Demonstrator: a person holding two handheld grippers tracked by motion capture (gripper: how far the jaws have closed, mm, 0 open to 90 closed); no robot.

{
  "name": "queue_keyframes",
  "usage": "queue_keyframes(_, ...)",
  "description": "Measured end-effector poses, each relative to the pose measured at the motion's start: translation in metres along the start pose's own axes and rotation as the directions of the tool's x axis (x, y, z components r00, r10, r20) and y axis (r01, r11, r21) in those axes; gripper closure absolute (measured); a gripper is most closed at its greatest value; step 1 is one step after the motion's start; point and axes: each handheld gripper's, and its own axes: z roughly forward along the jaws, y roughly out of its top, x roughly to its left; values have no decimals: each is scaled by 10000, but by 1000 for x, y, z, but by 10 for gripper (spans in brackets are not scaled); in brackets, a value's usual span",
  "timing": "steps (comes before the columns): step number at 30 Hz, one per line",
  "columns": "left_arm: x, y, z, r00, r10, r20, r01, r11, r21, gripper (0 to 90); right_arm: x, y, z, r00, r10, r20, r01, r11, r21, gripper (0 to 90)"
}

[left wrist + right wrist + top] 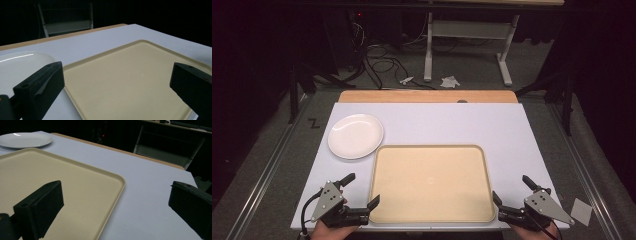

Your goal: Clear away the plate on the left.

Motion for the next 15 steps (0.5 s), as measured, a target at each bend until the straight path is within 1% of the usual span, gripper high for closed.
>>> queue_keyframes(2,-1,0,1,10000,56,-20,-56,10000,40,1,-1,-1,0,10000,50,21,-50,10000,5,7)
queue_keyframes(7,1,-1,2,9999,33,-125,-32,10000,80,1,-3,-1,0,10000,79,30,-79,10000,-21,6)
queue_keyframes(8,2,-1,2,9999,12,-162,-10,10000,85,1,-3,-1,0,9998,192,30,-192,9998,-6,7)
queue_keyframes(11,5,-1,3,9997,-101,-208,103,9999,131,1,-5,-1,1,9999,100,42,-100,9999,-6,7)
queue_keyframes(12,6,-2,3,9997,-141,-207,144,9998,123,1,-5,-2,1,9998,177,37,-177,9998,15,6)
queue_keyframes(15,7,-2,4,9996,-149,-223,152,9998,135,1,-5,-2,1,9998,197,54,-198,9998,8,6)
